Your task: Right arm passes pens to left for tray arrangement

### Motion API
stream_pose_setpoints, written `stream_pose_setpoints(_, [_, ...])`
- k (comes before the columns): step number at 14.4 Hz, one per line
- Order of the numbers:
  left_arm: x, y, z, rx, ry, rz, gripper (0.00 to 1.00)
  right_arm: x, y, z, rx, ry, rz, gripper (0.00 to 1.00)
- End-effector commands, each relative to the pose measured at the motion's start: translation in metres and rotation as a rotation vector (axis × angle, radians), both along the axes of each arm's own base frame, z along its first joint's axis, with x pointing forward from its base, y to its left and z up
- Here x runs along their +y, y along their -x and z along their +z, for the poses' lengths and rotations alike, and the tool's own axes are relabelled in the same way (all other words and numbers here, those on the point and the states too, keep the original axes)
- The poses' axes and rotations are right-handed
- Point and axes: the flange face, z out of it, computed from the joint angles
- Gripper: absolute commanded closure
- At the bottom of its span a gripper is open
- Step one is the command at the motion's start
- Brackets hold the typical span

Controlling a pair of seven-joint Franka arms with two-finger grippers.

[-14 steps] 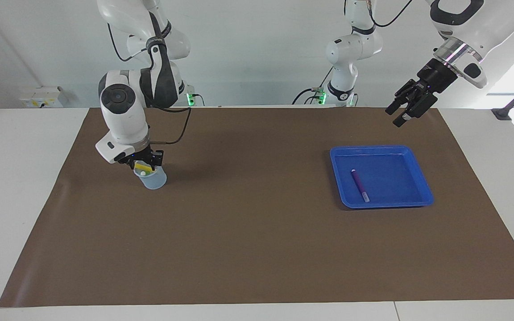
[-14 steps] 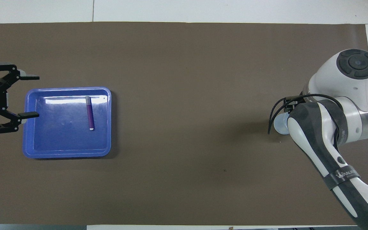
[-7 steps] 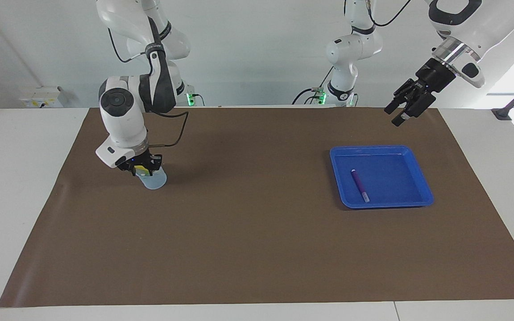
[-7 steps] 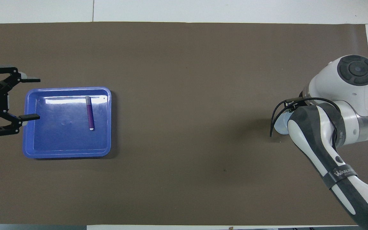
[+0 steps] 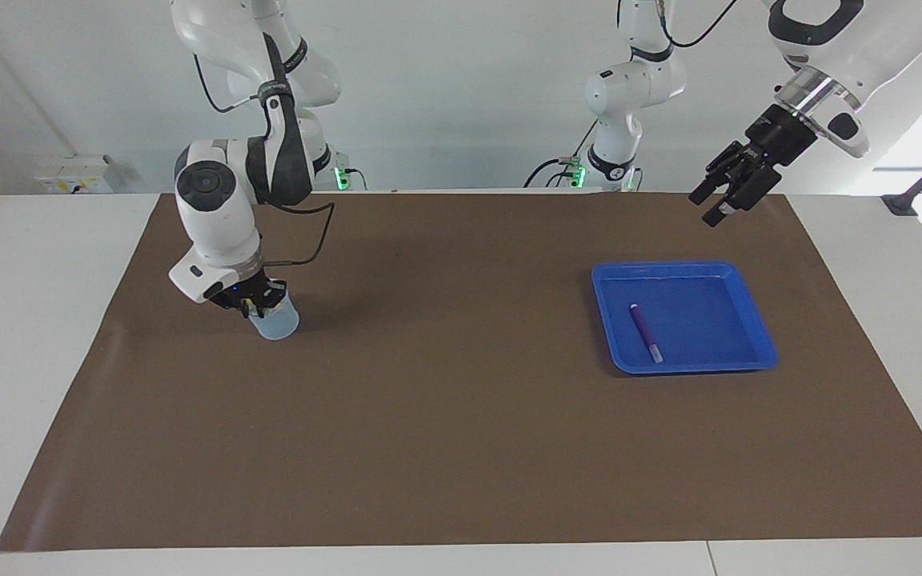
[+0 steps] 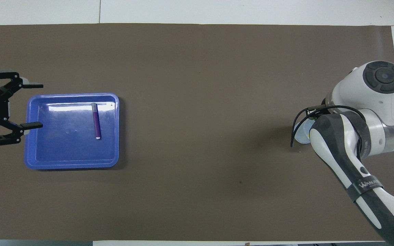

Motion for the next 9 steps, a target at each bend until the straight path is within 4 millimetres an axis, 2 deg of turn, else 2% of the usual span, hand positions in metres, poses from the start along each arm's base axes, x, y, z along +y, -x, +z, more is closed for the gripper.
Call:
stream_pose_setpoints(1, [-0.001, 0.009, 0.0, -0.007, 0.01, 0.023, 0.04, -0.002, 0.002, 0.006, 0.002, 0.018, 0.026, 1.0])
stream_pose_setpoints(5, [-0.001, 0.009, 0.0, -0.007, 0.01, 0.024, 0.04, -0.001, -0.001, 0.035, -0.016, 0.022, 0.019, 1.0])
stream_pose_setpoints(9, [-0.002, 0.01, -0.001, -0.005, 0.011, 0.021, 0.04, 0.0, 0.011, 0.091, -0.115, 0.019, 0.012, 1.0])
